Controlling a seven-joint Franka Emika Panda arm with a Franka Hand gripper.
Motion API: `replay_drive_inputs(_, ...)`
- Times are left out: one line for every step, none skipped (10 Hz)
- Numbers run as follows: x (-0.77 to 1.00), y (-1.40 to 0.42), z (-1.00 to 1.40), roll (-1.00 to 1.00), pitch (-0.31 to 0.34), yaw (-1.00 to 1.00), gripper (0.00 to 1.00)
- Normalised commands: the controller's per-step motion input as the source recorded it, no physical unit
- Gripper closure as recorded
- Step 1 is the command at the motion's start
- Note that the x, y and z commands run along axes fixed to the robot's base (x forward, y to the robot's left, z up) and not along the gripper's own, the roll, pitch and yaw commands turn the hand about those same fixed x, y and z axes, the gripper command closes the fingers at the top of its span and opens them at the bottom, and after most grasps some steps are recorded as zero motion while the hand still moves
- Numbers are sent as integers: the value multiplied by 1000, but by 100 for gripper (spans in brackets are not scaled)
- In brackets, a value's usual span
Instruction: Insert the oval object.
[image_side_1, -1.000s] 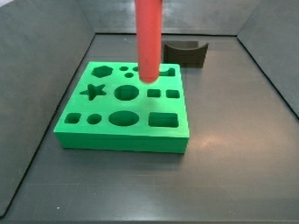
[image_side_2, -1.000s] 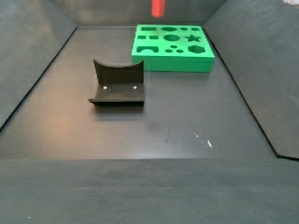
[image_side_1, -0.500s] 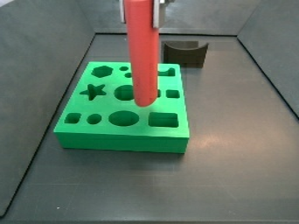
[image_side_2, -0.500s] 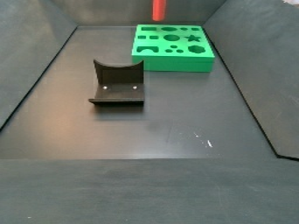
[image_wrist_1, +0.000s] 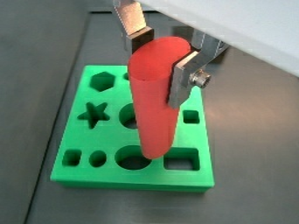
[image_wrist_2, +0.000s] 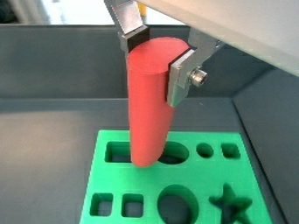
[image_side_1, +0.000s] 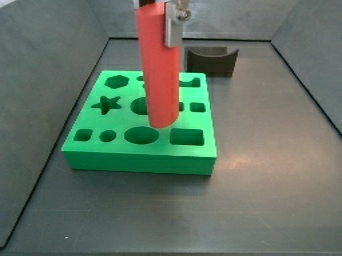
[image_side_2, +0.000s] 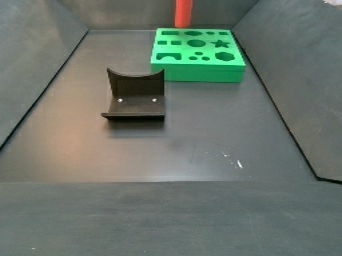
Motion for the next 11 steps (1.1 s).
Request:
replay_drive_inputs(0,0,-134,39,0,-1000,100)
replay_drive_inputs(0,0,-126,44,0,-1000,100)
replay_drive_inputs(-14,0,-91,54,4,-1000,100)
replay_drive_inputs(-14,0,-94,54,3,-1000,100)
replay_drive_inputs(-14,0,-97,53,3,-1000,100)
replay_drive_inputs(-17,0,-97,54,1,-1000,100)
replay_drive_inputs(0,-54,-111,6,0,-1000,100)
replay_drive_inputs(0,-123,-60,23,0,-954,100)
replay_drive_inputs(-17,-149,-20,46,0,-926,100)
replay_drive_inputs(-97,-191,0,66,0,-849,100)
replay_drive_inputs(-186,-189,-46,54,0,-791,100)
